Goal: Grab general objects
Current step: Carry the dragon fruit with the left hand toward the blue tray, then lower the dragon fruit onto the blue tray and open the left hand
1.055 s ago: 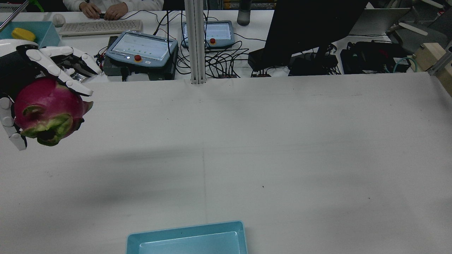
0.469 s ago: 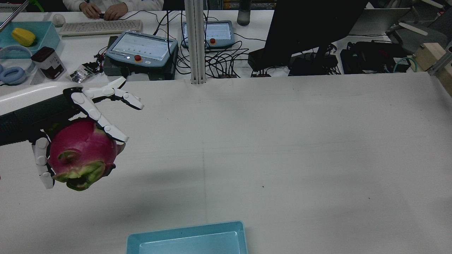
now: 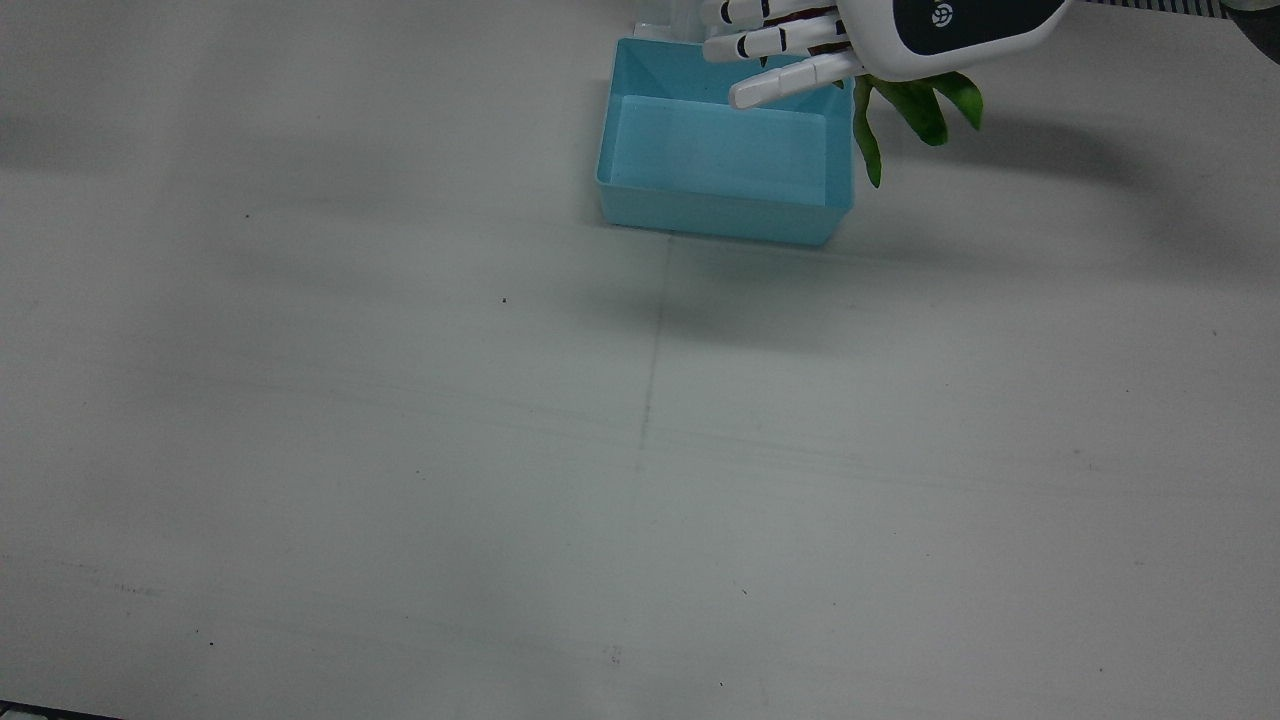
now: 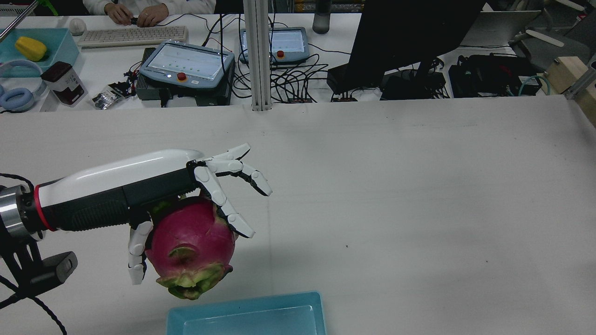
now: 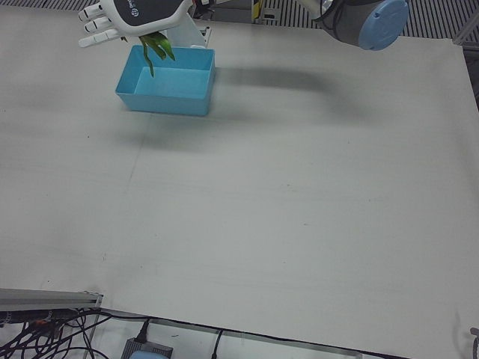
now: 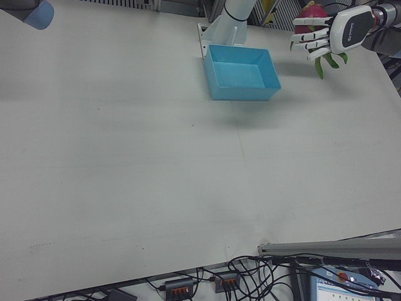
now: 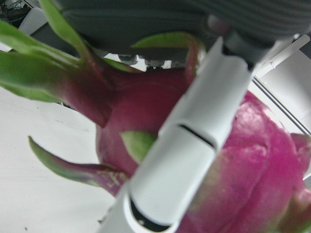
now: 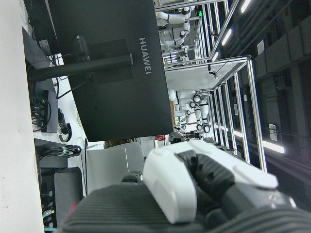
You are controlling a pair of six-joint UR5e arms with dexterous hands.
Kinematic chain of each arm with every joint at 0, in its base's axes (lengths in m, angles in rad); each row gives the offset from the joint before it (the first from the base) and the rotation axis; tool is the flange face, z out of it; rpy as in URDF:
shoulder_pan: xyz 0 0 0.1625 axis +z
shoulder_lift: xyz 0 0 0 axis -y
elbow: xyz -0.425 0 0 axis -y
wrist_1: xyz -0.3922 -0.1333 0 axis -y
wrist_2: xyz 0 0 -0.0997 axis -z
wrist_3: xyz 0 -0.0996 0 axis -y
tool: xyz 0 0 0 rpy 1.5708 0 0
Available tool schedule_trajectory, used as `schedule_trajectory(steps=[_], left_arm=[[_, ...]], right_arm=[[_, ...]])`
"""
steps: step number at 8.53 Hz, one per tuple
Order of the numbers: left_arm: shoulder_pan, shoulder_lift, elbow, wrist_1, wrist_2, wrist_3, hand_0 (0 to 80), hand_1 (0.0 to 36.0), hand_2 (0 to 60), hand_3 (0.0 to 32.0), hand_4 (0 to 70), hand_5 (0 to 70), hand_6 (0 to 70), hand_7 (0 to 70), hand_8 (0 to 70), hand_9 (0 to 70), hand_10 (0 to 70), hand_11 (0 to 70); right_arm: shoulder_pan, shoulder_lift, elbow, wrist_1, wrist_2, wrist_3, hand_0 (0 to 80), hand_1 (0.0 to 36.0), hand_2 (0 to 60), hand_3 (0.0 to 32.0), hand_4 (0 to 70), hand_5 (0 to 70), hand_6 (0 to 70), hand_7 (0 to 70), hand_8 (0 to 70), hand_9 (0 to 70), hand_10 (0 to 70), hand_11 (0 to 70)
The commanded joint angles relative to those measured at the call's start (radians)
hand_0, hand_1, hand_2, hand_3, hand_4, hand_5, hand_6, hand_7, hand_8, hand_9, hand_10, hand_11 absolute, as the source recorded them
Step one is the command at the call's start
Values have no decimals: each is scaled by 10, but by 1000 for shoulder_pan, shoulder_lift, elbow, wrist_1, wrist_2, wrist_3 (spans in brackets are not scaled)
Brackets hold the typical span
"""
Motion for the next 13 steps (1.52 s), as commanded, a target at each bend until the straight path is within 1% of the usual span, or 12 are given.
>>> schedule_trajectory(steps=[1, 3, 4, 5, 7, 8, 9, 10, 11, 12, 13], left_arm=[[178, -40, 25, 32, -79, 87, 800, 290, 44, 0, 700, 0, 137, 285, 138, 226, 0, 13], [187, -39, 46, 23, -91, 89, 800, 302, 24, 0, 700, 0, 133, 286, 133, 219, 0, 17], [202, -39, 46, 20, -97, 90, 800, 298, 28, 0, 700, 0, 125, 277, 130, 215, 0, 14], [238, -39, 49, 21, -113, 107, 800, 286, 35, 0, 700, 0, 106, 259, 121, 205, 0, 13], [310, -40, 74, 1, -140, 116, 800, 283, 16, 0, 700, 0, 97, 248, 110, 191, 0, 5], [321, -40, 82, 0, -138, 117, 800, 277, 0, 0, 700, 0, 84, 229, 91, 164, 0, 0], [319, -40, 82, -3, -138, 117, 773, 247, 0, 0, 700, 0, 39, 181, 43, 97, 0, 0], [322, -39, 82, -3, -138, 117, 677, 217, 0, 0, 700, 0, 0, 65, 0, 1, 0, 0], [322, -39, 83, -5, -138, 117, 599, 199, 0, 0, 349, 0, 0, 0, 0, 0, 0, 0], [322, -39, 82, -5, -138, 117, 588, 201, 0, 0, 176, 0, 0, 0, 0, 0, 0, 0], [322, -39, 82, -6, -138, 117, 592, 208, 0, 0, 85, 0, 0, 0, 0, 0, 0, 0]], right_arm=[[0, 0, 0, 0, 0, 2, 0, 0, 0, 0, 0, 0, 0, 0, 0, 0, 0, 0], [0, 0, 0, 0, 0, 0, 0, 0, 0, 0, 0, 0, 0, 0, 0, 0, 0, 0], [0, 0, 0, -1, 0, 0, 0, 0, 0, 0, 0, 0, 0, 0, 0, 0, 0, 0], [0, 0, 2, -1, 0, 0, 0, 0, 0, 0, 0, 0, 0, 0, 0, 0, 0, 0], [0, 0, 2, 0, 0, 0, 0, 0, 0, 0, 0, 0, 0, 0, 0, 0, 0, 0], [0, 0, 0, 0, 0, 0, 0, 0, 0, 0, 0, 0, 0, 0, 0, 0, 0, 0], [0, 0, 0, 0, 0, 0, 0, 0, 0, 0, 0, 0, 0, 0, 0, 0, 0, 0], [0, 0, 0, 0, 0, 0, 0, 0, 0, 0, 0, 0, 0, 0, 0, 0, 0, 0], [0, 0, 0, 0, 0, 0, 0, 0, 0, 0, 0, 0, 0, 0, 0, 0, 0, 0], [0, 0, 0, -1, 0, 0, 0, 0, 0, 0, 0, 0, 0, 0, 0, 0, 0, 0], [0, 0, 0, 0, 0, 0, 0, 0, 0, 0, 0, 0, 0, 0, 0, 0, 0, 0]])
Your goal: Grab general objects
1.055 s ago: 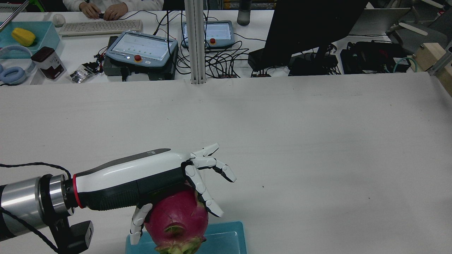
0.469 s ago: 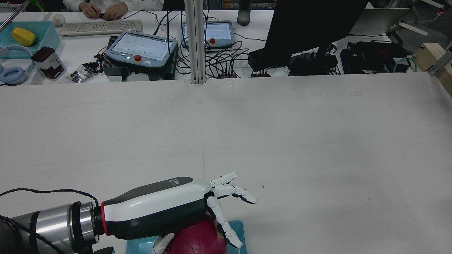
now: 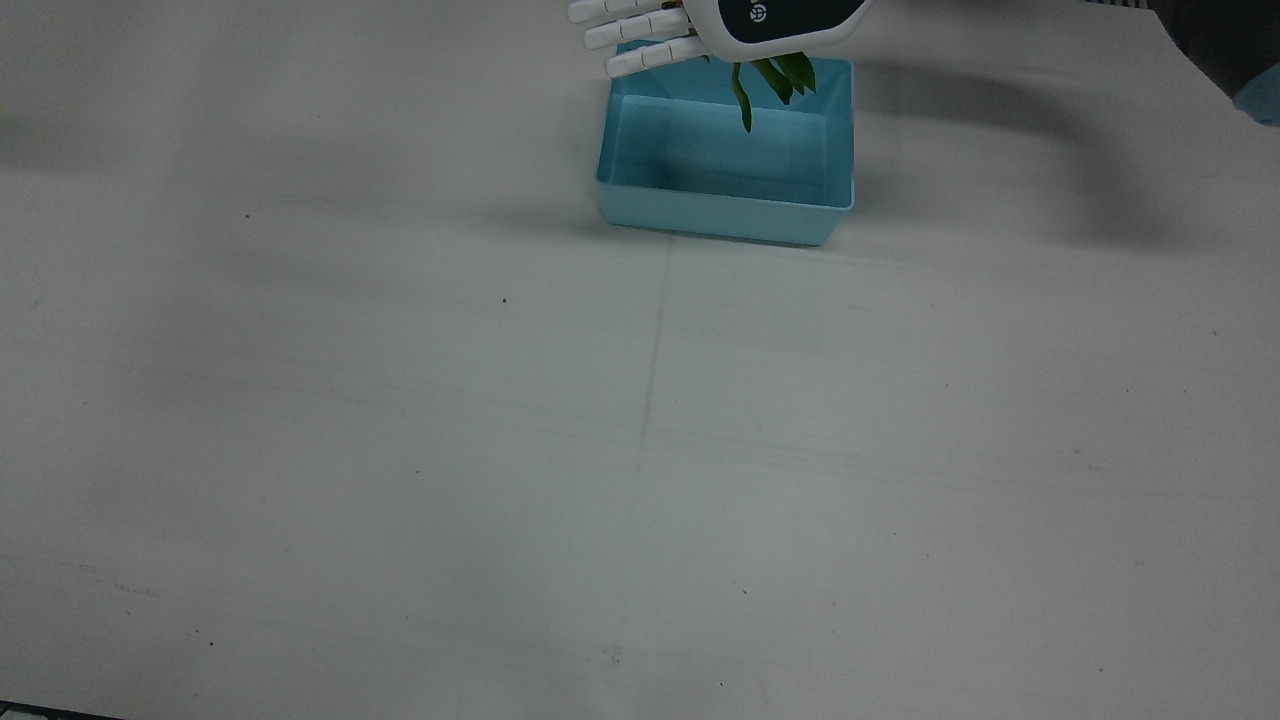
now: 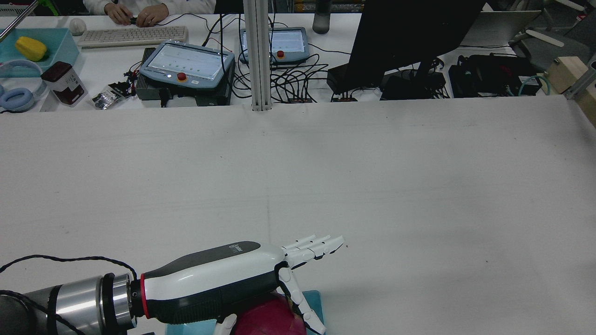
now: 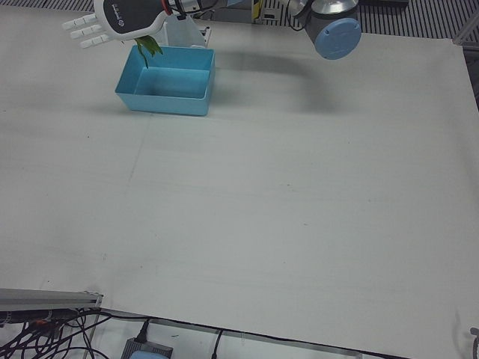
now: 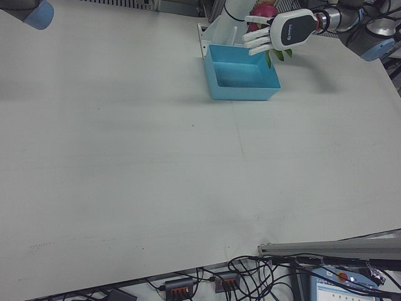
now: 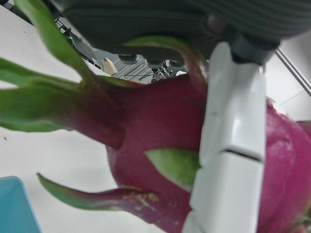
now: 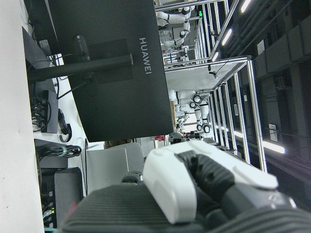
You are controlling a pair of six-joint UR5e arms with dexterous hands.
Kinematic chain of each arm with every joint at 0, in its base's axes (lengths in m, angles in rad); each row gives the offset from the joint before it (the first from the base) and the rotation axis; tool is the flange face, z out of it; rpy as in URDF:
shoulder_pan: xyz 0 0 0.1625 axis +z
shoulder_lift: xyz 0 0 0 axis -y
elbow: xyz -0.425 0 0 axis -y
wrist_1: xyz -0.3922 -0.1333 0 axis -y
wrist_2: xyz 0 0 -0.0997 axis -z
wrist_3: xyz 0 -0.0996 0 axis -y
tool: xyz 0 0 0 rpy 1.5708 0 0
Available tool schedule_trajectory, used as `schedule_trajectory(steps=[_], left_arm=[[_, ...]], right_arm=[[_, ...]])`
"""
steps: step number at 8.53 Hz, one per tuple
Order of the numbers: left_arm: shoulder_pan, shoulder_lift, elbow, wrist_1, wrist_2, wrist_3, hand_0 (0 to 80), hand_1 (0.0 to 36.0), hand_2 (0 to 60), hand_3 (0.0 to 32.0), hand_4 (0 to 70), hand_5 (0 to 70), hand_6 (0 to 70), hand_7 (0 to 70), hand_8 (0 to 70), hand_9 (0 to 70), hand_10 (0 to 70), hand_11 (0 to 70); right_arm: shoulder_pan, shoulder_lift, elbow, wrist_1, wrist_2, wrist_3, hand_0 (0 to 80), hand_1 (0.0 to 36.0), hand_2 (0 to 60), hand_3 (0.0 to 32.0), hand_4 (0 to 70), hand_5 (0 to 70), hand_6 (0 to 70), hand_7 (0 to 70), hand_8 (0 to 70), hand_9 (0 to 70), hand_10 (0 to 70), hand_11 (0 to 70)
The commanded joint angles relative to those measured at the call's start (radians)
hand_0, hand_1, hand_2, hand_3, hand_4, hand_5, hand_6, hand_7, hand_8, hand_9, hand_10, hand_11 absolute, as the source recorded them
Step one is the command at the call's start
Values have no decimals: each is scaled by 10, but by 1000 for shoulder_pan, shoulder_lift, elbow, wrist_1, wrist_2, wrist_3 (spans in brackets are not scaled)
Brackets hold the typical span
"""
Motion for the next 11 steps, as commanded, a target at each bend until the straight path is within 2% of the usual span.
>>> schedule_trajectory(steps=[1, 5, 7, 8, 11], left_arm=[[1, 0, 0, -2, 0, 0, 588, 207, 0, 0, 5, 0, 0, 0, 0, 0, 0, 0], [1, 0, 0, -9, 0, 0, 611, 224, 0, 0, 0, 0, 0, 0, 0, 0, 0, 0], [-4, 0, 0, -12, 0, 0, 558, 186, 0, 0, 0, 0, 0, 0, 0, 0, 0, 0], [-20, 6, -8, -10, -2, -3, 563, 190, 0, 0, 0, 0, 0, 0, 0, 0, 0, 0], [-195, 23, 21, -47, -2, -23, 576, 210, 0, 0, 0, 0, 0, 0, 0, 0, 0, 0]], right_arm=[[0, 0, 0, 0, 0, 0, 0, 0, 0, 0, 0, 0, 0, 0, 0, 0, 0, 0], [0, 0, 0, 0, 0, 0, 0, 0, 0, 0, 0, 0, 0, 0, 0, 0, 0, 0], [0, 0, 0, 0, 0, 0, 0, 0, 0, 0, 0, 0, 0, 0, 0, 0, 0, 0], [0, 0, 0, 0, 0, 0, 0, 0, 0, 0, 0, 0, 0, 0, 0, 0, 0, 0], [0, 0, 0, 0, 0, 0, 0, 0, 0, 0, 0, 0, 0, 0, 0, 0, 0, 0]])
